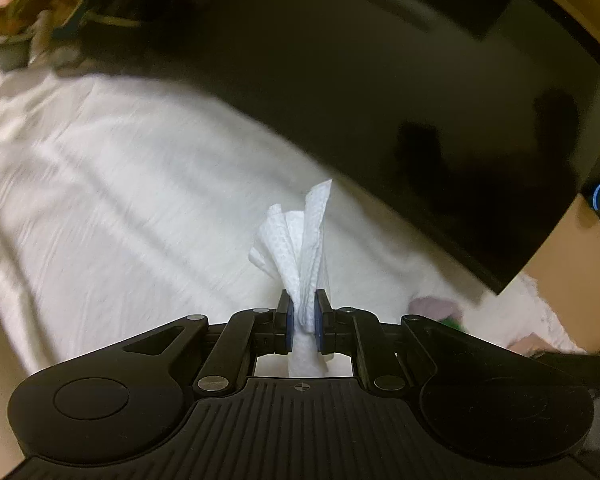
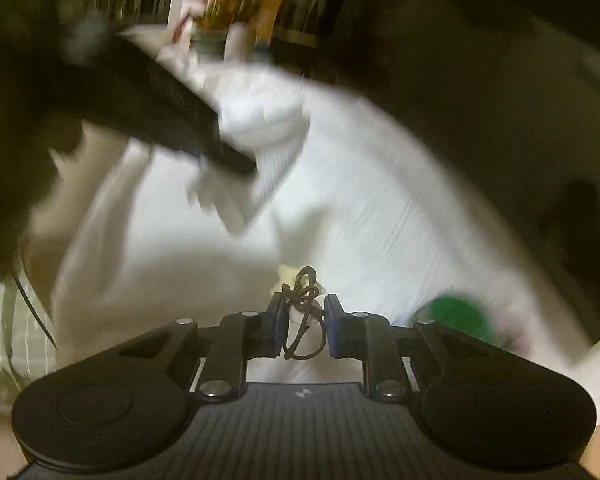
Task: Organize soft objects
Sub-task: 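Carry the tissue and cord into the pink box with both grippers and release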
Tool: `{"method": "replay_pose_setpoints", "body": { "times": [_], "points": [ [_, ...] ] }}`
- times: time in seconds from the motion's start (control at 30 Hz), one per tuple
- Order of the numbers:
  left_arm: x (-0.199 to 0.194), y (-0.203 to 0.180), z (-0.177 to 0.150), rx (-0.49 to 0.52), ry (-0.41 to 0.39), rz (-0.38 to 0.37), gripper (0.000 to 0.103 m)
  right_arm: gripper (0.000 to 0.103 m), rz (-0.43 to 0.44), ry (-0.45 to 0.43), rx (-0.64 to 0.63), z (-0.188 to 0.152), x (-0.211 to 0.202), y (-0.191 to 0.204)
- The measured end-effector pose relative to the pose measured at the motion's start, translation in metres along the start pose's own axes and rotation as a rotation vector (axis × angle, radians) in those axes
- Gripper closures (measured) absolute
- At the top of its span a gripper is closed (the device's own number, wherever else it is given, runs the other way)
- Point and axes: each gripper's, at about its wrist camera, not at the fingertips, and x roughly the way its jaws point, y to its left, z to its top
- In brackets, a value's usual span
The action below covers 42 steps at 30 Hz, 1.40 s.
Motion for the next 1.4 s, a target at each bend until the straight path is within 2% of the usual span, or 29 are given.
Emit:
{"method": "replay_pose_setpoints", "body": {
  "times": [0.13, 0.23, 0.53, 0.73, 0.83, 1.0, 1.17, 1.2, 1.27, 1.33, 1.4],
  "points": [
    [0.004, -0.036, 0.017, 0.065, -0.013, -0.028, 0.091, 0.083, -0.063, -0.077, 0.033, 0.018, -0.043, -0.030],
    [0.008, -0.069, 0.023, 0.107, -0.016, -0.062, 0.091, 0.083, -0.125, -0.108, 0.070, 0.017, -0.070, -0.060],
    [0.027, -0.185, 0.010, 0.229, 0.046, -0.236, 0.091, 0.083, -0.338, -0.157, 0.199, -0.030, -0.150, -0.126],
    [0.045, -0.283, -0.028, 0.346, 0.144, -0.394, 0.091, 0.083, -0.503, -0.148, 0.320, -0.091, -0.204, -0.171],
    [0.060, -0.330, -0.062, 0.403, 0.222, -0.470, 0.091, 0.083, -0.587, -0.119, 0.373, -0.125, -0.224, -0.191],
    [0.090, -0.381, -0.119, 0.481, 0.358, -0.525, 0.091, 0.083, -0.665, -0.065, 0.481, -0.177, -0.239, -0.218],
    [0.129, -0.410, -0.159, 0.515, 0.493, -0.523, 0.090, 0.083, -0.670, -0.025, 0.576, -0.210, -0.237, -0.241],
    [0.139, -0.414, -0.167, 0.540, 0.525, -0.508, 0.083, 0.083, -0.665, -0.017, 0.592, -0.215, -0.234, -0.245],
    [0.154, -0.423, -0.184, 0.658, 0.543, -0.396, 0.082, 0.083, -0.648, -0.001, 0.625, -0.227, -0.231, -0.251],
    [0.161, -0.426, -0.197, 0.783, 0.518, -0.279, 0.080, 0.083, -0.634, 0.013, 0.657, -0.233, -0.223, -0.259],
    [0.162, -0.424, -0.201, 0.804, 0.504, -0.262, 0.081, 0.083, -0.623, 0.027, 0.687, -0.237, -0.217, -0.265]
  ]
}}
